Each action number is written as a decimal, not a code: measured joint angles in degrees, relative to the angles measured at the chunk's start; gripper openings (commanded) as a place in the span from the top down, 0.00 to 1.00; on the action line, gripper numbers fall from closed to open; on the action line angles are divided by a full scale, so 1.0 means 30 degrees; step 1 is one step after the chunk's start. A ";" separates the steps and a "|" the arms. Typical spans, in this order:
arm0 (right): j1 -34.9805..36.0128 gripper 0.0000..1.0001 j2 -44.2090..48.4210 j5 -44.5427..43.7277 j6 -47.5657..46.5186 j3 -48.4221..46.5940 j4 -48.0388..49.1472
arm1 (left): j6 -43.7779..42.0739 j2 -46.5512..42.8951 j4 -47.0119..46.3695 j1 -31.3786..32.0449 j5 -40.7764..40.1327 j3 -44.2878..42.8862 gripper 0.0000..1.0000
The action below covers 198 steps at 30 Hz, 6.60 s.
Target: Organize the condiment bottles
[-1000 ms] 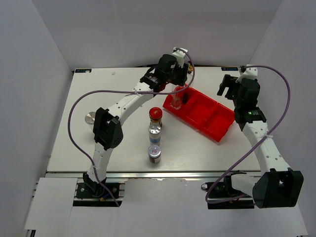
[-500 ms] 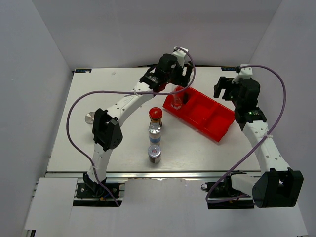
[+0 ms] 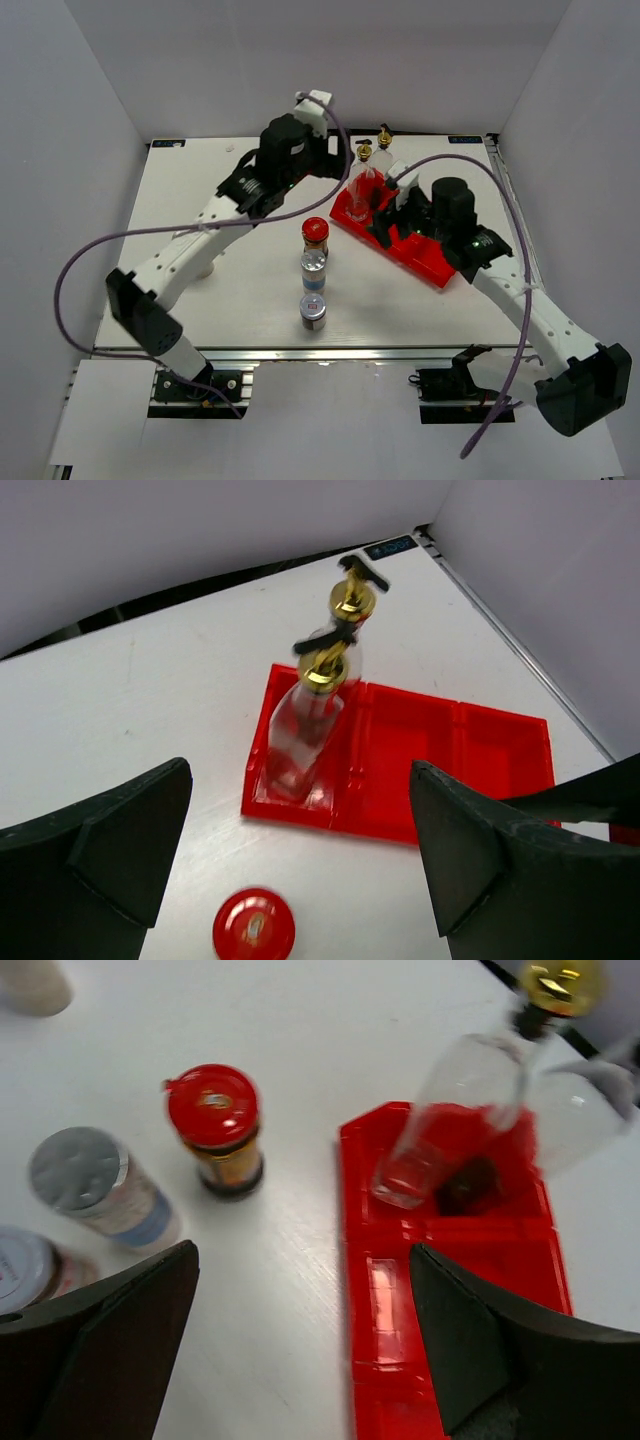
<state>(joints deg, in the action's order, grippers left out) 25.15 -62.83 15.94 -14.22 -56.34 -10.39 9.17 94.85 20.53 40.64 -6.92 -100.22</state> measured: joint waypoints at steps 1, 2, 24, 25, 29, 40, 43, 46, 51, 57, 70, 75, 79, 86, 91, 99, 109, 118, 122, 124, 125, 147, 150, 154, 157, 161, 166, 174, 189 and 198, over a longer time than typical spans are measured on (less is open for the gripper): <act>0.0765 0.11 0.0022 -0.0007 -0.0219 0.0000 -0.0211 | 0.0160 -0.0925 -0.0248 0.0000 -0.0379 0.1071 0.02; 0.1341 0.11 0.0022 -0.0022 -0.0342 0.0000 -0.0386 | 0.0350 -0.1872 -0.0605 0.0000 -0.0860 0.2251 0.02; 1.0761 0.11 -0.4255 -0.8765 0.6193 0.0481 0.2018 | 0.6186 -0.9981 -0.2929 -0.5173 -0.9194 1.7034 0.02; 1.0921 0.11 -0.4590 -0.9012 0.6368 0.0459 0.2062 | 0.6251 -1.0069 -0.3009 -0.5238 -0.9194 1.7034 0.02; 1.1446 0.11 -0.5821 -0.9639 0.6783 0.0437 0.2127 | 0.6331 -1.0411 -0.3330 -0.5413 -0.9180 1.7063 0.02; 1.2007 0.37 -0.8553 -1.1686 0.8160 -0.0590 0.3198 | 0.6156 -1.1628 -0.3395 -0.5508 -0.8998 1.7682 0.02; 1.2152 0.64 -0.8786 -1.2094 0.8240 -0.0699 0.3475 | 0.6076 -1.2240 -0.3293 -0.5508 -0.9085 1.7682 0.02; 1.2371 0.79 -0.8757 -1.2335 0.8196 -0.0699 0.3497 | 0.5974 -1.2808 -0.3111 -0.5508 -0.9202 1.7813 0.02; 1.2531 0.83 -0.7373 -1.2422 0.8087 -0.0619 0.3191 | 0.5945 -1.3384 -0.2484 -0.5508 -0.9435 1.8221 0.02; 1.1992 0.90 -0.3140 -1.4564 0.7461 -0.0306 0.2404 | 0.5872 -1.4061 -0.2346 -0.5508 -0.9435 1.8506 0.02; 0.2382 0.90 0.0903 -1.3952 0.6521 0.2280 0.1603 | 0.6018 -1.4280 -0.1982 -0.5508 -1.0724 1.8695 0.02; 0.0095 0.90 -0.0765 -1.2509 0.6084 0.1829 0.2659 | 0.6513 -1.4098 -0.1246 -0.5508 -1.1664 1.8622 0.02; -0.1304 0.90 -0.2761 -1.1723 0.5821 0.1508 0.3905 | 0.7286 -1.3719 -0.0248 -0.5508 -1.2575 1.8105 0.02; -0.2047 0.87 -0.5442 -1.0462 0.5428 0.1421 0.5574 | 0.8123 -1.3114 0.0991 -0.5552 -1.3573 1.7209 0.02; -0.2098 0.80 -0.6907 -1.0550 0.5297 0.1421 0.6550 | 0.8612 -1.2641 0.1668 -0.6054 -1.3719 1.7099 0.02; -0.2222 0.20 -0.7468 -1.0987 0.5333 0.1413 0.7475 | 0.8757 -1.2422 0.1967 -0.7490 -1.3158 1.7099 0.02; -0.2237 0.11 -0.7373 -1.2269 0.5705 0.0947 0.7475 | 0.9158 -1.1191 0.2361 -0.9071 -1.1817 1.7099 0.02; -0.2237 0.11 -0.3293 -1.1628 0.6623 0.0947 0.6149 | 0.9508 -1.0615 0.2725 -0.9515 -1.1402 1.7099 0.02; -0.2237 0.11 -0.0845 -1.0805 0.6987 0.0962 0.5843 | 0.9486 -0.9668 0.2579 -0.9755 -1.1315 1.7099 0.02; -0.2237 0.11 0.0284 -1.0571 0.7162 0.1093 0.5799 | 0.9479 -0.9180 0.2543 -0.9894 -1.1147 1.7099 0.02; -0.2237 0.11 0.0882 -1.0520 0.7242 0.1246 0.5763 | 0.9479 -0.8961 0.2514 -0.9938 -1.1081 1.7099 0.02; -0.2237 0.11 0.5880 -1.2939 0.9719 0.4029 0.3220 | 0.7424 -1.0076 0.1100 -0.9457 -0.4160 1.5591 0.86; -0.2237 0.11 0.5945 -1.4222 1.0134 0.4335 0.2688 | 0.6645 -1.0440 -0.0036 -0.7067 -0.3279 1.4287 0.86; -0.2477 0.11 0.5807 -1.6021 1.0761 0.4379 0.1967 | 0.5362 -0.9595 -0.1319 -0.2827 -0.1778 1.1693 0.87; -0.3548 0.11 0.5523 -1.6699 1.1482 0.4379 0.1348 | 0.4459 -0.8335 -0.1989 -0.0510 -0.0852 1.0018 0.87; -0.5880 0.11 0.5289 -1.6393 1.2342 0.4466 0.0597 | 0.3169 -0.6659 -0.1982 0.1464 -0.0357 0.8539 0.85; -0.7898 0.11 0.5282 -1.4855 1.2976 0.4787 0.0240 | 0.2120 -0.3971 -0.1894 0.2776 0.0182 0.6557 0.85; -0.8459 0.11 0.5770 -1.3733 1.3165 0.4998 0.0073 | 0.1596 0.1545 -0.2018 0.3045 0.1523 0.2805 0.86; -0.8721 0.11 0.7308 -1.3012 1.3143 0.5566 0.0146 | 0.1027 0.8167 -0.2084 0.3657 0.1792 -0.2834 0.86; -0.8743 0.11 0.7606 -1.2604 1.3070 0.5617 0.0277 | 0.0736 1.0331 -0.1982 0.3767 0.0328 -0.4320 0.82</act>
<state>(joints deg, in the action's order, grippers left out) -1.08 -40.01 -21.87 24.99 -39.48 -9.56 11.38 125.84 14.59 51.94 -5.93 -113.19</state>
